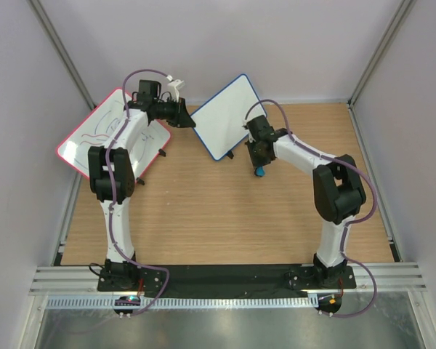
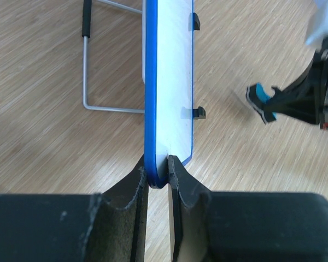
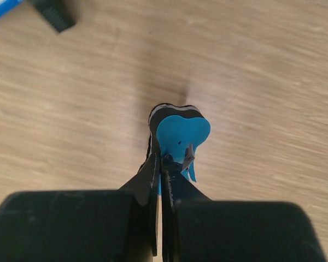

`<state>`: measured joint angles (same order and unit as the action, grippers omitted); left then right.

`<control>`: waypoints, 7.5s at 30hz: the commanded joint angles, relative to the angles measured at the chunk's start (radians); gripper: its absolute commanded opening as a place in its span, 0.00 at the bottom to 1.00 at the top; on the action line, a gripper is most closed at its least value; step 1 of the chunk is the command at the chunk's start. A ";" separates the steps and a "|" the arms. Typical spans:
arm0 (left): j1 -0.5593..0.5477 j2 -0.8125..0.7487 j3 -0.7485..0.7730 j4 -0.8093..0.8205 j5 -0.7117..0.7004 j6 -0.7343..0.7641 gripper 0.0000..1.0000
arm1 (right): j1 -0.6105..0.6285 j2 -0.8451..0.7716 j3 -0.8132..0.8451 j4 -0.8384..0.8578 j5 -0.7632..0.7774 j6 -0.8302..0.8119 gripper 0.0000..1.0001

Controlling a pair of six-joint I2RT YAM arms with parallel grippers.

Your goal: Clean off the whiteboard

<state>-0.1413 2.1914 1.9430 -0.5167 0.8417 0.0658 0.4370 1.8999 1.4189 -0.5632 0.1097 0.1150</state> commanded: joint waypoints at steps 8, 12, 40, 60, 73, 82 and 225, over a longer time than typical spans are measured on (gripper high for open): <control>-0.030 0.033 0.007 -0.060 -0.024 0.081 0.00 | 0.089 -0.005 0.094 -0.152 -0.027 -0.063 0.67; -0.030 0.033 0.008 -0.060 -0.024 0.081 0.00 | 0.077 -0.010 0.084 -0.139 0.013 -0.029 0.74; -0.037 0.033 0.010 -0.062 -0.023 0.081 0.00 | 0.008 0.077 0.063 -0.107 -0.114 -0.032 0.01; -0.046 0.041 0.036 -0.063 -0.036 0.077 0.00 | 0.104 0.085 0.117 0.410 -0.123 -1.044 0.01; -0.047 0.054 0.047 -0.068 -0.032 0.074 0.00 | 0.124 0.203 0.100 0.442 0.039 -1.405 0.01; -0.047 0.054 0.048 -0.082 -0.032 0.086 0.00 | 0.132 0.214 0.084 0.519 0.074 -1.397 0.01; -0.034 -1.116 -1.369 0.103 -1.136 0.175 1.00 | -0.455 -1.070 -0.913 0.513 0.288 0.256 0.99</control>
<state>-0.1810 1.1213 0.5686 -0.5678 -0.2409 0.2951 -0.0208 0.8394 0.5076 -0.1257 0.3649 0.3313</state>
